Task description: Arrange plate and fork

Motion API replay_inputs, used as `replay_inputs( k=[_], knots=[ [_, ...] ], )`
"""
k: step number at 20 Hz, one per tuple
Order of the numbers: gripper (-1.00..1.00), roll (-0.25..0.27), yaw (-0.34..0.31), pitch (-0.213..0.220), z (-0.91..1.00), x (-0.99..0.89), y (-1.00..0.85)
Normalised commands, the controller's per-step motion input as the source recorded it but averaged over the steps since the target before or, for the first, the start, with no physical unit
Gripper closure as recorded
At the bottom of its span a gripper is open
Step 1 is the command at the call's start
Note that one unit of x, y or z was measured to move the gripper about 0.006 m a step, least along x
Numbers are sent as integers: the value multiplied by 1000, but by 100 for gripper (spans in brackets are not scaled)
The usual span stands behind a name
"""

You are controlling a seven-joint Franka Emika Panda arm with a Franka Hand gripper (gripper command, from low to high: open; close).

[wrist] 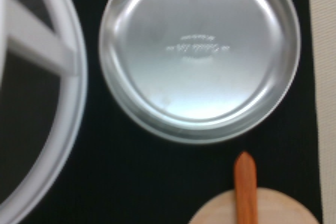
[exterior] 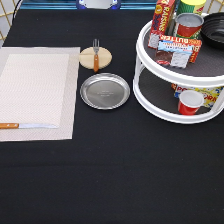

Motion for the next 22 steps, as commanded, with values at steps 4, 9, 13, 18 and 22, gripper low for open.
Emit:
replay_inputs(
  k=[4,9,13,18,22],
  knots=[
    [-100,48,22,42,85,929,-314],
    [-100,51,27,35,21,958,-252],
    [-100,32,36,13,-24,899,-151],
    [-100,24,29,0,-186,790,-90],
    [-100,23,17,0,-370,625,-80]
  ],
)
